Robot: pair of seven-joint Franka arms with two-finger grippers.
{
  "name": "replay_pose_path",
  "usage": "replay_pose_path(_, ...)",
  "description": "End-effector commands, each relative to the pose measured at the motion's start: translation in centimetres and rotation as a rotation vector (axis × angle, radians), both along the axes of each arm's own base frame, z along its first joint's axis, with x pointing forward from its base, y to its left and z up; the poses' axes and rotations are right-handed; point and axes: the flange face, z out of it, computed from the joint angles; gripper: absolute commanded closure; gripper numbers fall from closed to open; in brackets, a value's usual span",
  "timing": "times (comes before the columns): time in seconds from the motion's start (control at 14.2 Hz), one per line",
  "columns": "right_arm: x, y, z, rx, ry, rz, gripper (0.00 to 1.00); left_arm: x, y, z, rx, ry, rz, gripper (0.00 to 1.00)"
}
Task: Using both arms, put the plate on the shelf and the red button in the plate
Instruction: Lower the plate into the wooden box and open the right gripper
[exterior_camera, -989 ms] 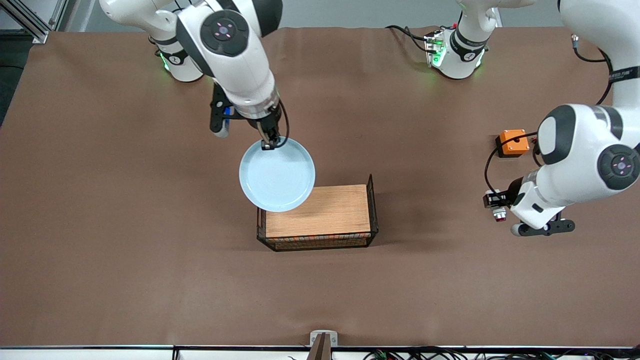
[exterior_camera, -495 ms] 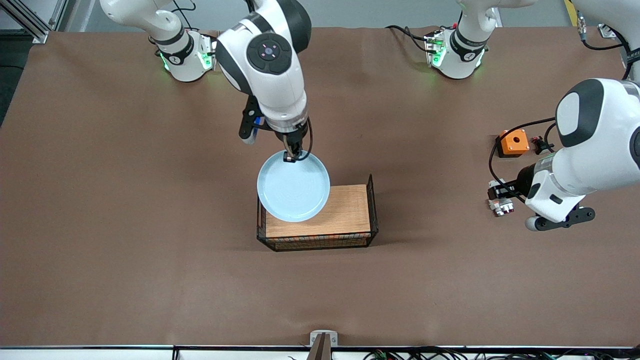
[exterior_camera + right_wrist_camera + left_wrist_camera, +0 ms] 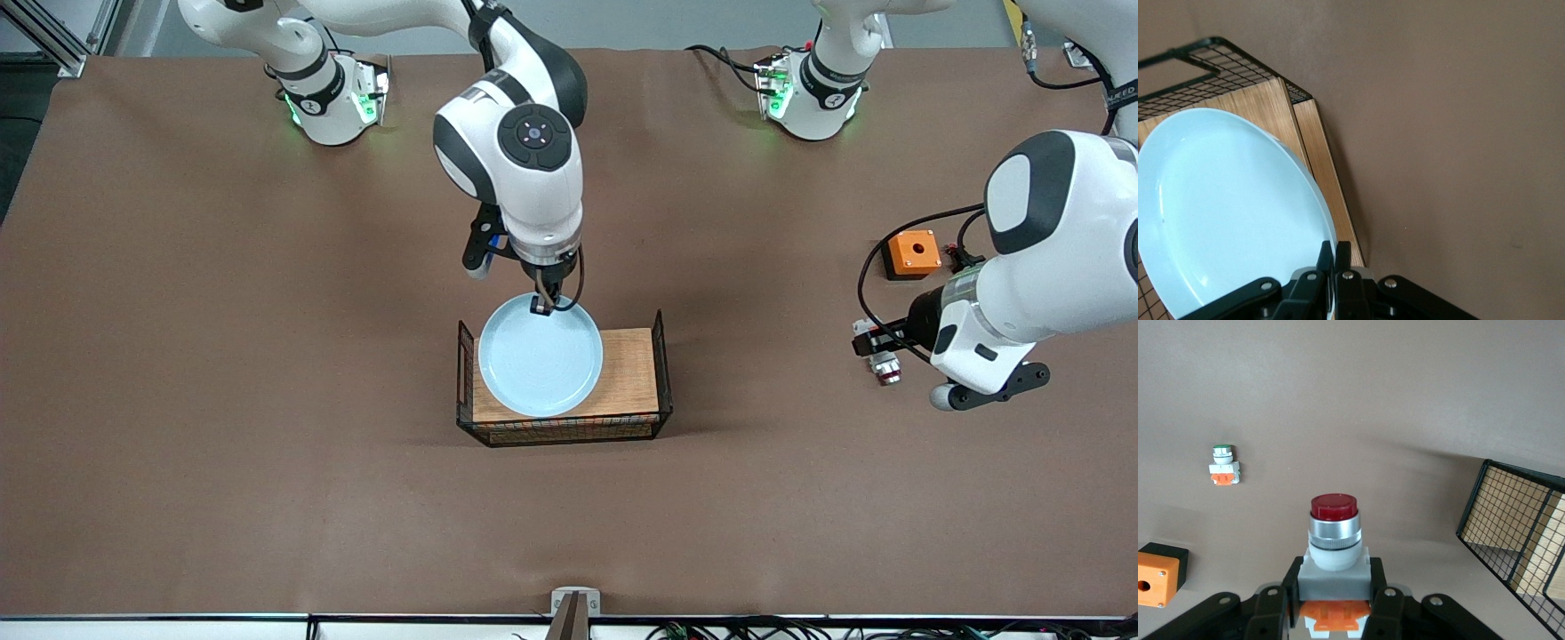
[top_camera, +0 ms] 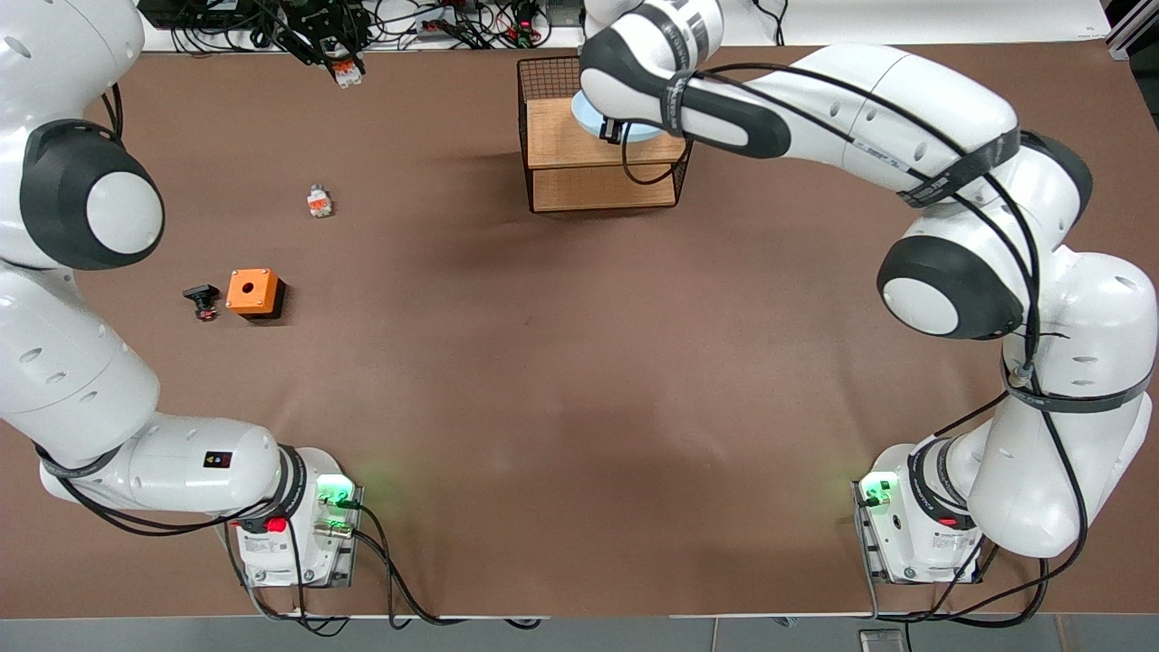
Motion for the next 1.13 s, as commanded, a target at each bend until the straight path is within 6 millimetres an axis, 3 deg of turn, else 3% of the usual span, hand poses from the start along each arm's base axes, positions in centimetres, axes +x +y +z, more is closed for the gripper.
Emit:
replay_pose_path(0.0,-0.1,1.4,-0.3,-0.017,-0.047,-0.035,1.00,-0.3,0.1,1.1,-0.015,0.004,0.015,0.74)
replay_pose_path(0.49,0.3,2.2,-2.4,-0.024,-0.097,-0.061,1.00,-0.3,0.1,1.2,-0.016,0.001,0.015,0.74)
replay_pose_path(0.71,0.3,2.6,-2.8,-0.019,-0.106,-0.054,0.95,-0.3,0.2,1.1,-0.015,0.004,0.016,0.74)
replay_pose_path(0.85,0.4,2.7,-2.8,-0.005,-0.119,-0.044,0.81,-0.3,0.1,1.0,-0.016,0.004,0.015,0.74)
replay_pose_path(0.99,0.5,2.8,-3.2,-0.011,-0.126,-0.015,0.50,-0.2,0.1,0.9,-0.015,0.007,0.015,0.74)
replay_pose_path(1.06,0.6,2.9,-3.2,-0.011,-0.129,0.012,0.41,-0.3,0.0,0.9,-0.017,0.007,0.013,0.74)
